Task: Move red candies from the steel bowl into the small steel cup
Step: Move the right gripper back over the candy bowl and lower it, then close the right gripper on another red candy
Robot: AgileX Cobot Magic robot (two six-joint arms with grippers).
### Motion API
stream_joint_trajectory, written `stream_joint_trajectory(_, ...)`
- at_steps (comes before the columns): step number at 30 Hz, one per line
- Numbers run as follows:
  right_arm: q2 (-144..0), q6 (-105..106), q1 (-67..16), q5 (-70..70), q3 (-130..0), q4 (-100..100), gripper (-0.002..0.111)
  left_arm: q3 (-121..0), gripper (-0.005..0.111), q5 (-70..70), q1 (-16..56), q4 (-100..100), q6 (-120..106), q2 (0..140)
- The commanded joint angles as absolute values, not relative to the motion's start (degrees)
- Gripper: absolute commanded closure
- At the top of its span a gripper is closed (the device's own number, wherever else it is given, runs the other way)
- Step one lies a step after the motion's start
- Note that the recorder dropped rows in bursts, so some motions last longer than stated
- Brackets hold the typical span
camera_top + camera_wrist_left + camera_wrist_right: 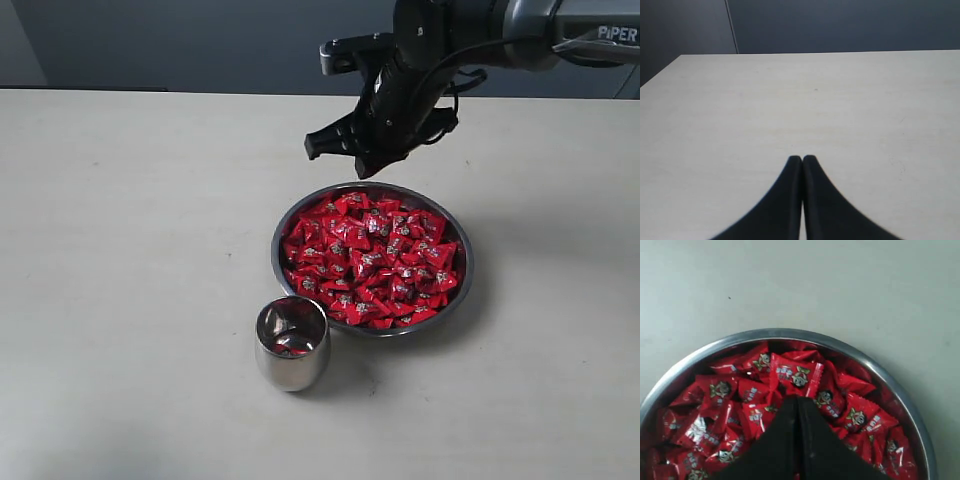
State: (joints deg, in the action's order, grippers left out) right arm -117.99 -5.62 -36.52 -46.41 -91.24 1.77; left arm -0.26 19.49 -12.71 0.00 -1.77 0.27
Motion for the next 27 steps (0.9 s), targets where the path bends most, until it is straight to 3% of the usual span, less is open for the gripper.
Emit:
stream_joint_trajectory(1, -118.57, -5.08, -36.08, -50.19, -92.46, 2.48, 0.108, 0.0, 0.106, 18.91, -12.44, -0.35, -1.68, 0.0)
stream_joint_trajectory(4, -118.57, -0.96, -36.08, -51.17, -92.46, 6.69, 0.107, 0.0, 0.106, 18.91, -12.44, -0.35, -1.68, 0.0)
stream_joint_trajectory(6, -118.57, 0.59, -36.08, -53.14, -92.46, 8.93, 0.099, 0.0, 0.106, 18.91, -12.44, -0.35, -1.68, 0.0)
stream_joint_trajectory(11, -118.57, -0.41, -36.08, -54.93, -92.33, 9.38, 0.058, 0.0, 0.106, 18.91, -12.44, -0.35, -1.68, 0.0)
stream_joint_trajectory(13, -118.73, -2.78, -36.08, -54.79, -92.33, 9.46, 0.057, 0.0, 0.106, 18.91, -12.44, -0.35, -1.68, 0.0)
stream_joint_trajectory(18, -120.74, -3.52, -36.08, -54.57, -92.33, 10.21, 0.069, 0.0, 0.106, 18.91, -12.44, -0.35, -1.68, 0.0)
stream_joint_trajectory(27, -124.04, -3.63, -36.08, -53.21, -92.33, 12.28, 0.07, 0.0, 0.106, 18.91, -12.44, -0.35, -1.68, 0.0)
